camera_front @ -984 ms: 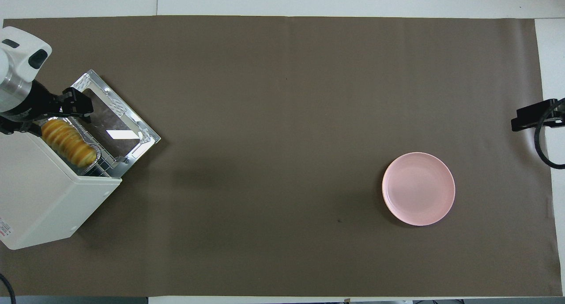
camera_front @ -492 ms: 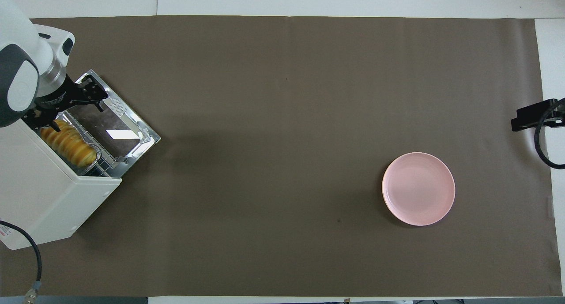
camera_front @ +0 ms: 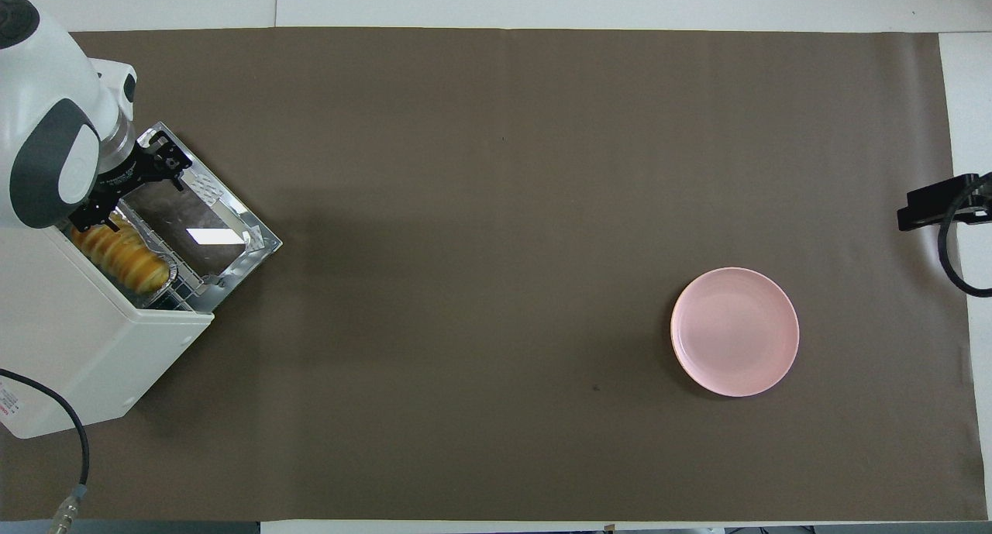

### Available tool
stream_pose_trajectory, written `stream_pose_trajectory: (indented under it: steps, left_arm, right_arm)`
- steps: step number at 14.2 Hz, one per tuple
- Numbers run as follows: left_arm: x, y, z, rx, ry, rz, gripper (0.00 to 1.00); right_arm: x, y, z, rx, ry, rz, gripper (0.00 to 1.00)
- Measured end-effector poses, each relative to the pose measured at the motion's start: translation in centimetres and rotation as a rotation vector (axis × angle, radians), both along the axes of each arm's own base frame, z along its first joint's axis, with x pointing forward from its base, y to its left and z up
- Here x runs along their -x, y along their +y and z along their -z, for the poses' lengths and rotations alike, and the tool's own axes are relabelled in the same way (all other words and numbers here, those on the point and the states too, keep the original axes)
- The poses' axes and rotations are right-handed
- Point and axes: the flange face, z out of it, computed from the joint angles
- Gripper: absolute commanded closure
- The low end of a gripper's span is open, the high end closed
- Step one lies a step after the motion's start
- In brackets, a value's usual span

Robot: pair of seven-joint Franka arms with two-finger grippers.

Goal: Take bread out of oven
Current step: 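Reach the left gripper into the toaster oven toward the foil tray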

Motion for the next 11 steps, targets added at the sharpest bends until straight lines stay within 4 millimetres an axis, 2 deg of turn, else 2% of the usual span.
stream_pose_trajectory:
  steps: [4,11]
  left_arm:
    - [0.5,0.5,2.1,-0.024,0.011,0.016,0.00]
    - [0.7,1.3,3.6,-0.040,-0.002,0.029,0.00]
  right_arm:
    - [0.0,0.0,0.0,0.000,0.000,0.000,0.00]
    - [0.0,0.0,0.0,0.000,0.000,0.000,0.00]
